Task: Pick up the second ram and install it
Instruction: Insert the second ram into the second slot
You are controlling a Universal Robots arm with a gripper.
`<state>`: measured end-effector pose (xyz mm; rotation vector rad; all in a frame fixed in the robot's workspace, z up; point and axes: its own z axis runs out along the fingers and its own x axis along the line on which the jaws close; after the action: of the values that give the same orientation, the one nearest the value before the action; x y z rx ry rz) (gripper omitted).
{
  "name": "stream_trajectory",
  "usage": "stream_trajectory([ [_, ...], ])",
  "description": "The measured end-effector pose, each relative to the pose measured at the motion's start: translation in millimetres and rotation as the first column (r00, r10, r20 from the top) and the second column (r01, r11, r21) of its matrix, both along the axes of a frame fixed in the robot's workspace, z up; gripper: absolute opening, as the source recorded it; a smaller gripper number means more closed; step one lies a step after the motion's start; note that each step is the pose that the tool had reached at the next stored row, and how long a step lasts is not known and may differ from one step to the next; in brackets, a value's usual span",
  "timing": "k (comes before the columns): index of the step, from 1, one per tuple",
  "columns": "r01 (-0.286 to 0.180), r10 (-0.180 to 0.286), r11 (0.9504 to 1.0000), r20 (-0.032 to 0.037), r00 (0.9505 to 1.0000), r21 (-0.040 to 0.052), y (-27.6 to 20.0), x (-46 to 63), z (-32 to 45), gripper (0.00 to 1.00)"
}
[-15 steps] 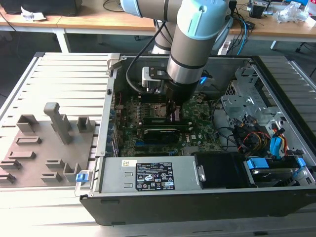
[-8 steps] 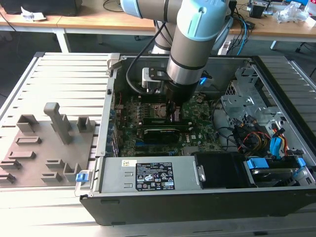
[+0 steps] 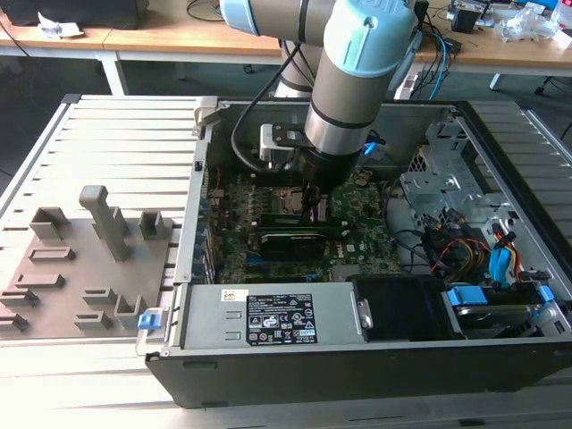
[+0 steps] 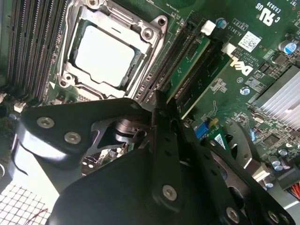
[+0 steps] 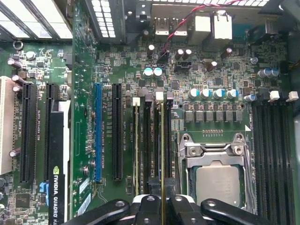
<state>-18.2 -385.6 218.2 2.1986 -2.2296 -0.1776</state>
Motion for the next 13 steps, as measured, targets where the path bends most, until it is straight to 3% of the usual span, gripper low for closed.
stream_trajectory([
  [7, 0.000, 0.000, 1.0000, 0.0003, 1.0000, -0.0001, 0.0, 0.0, -3.9, 0.14],
  [10, 0.000, 0.000, 1.0000, 0.0005, 1.0000, -0.0002, 0.0, 0.1, -3.8, 0.21],
  [12, 0.000, 0.000, 1.0000, 0.0004, 1.0000, -0.0015, 2.8, 0.0, 18.1, 0.21],
  [13, 0.000, 0.000, 1.0000, 0.0005, 1.0000, -0.0022, 4.8, 0.1, 24.7, 0.20],
])
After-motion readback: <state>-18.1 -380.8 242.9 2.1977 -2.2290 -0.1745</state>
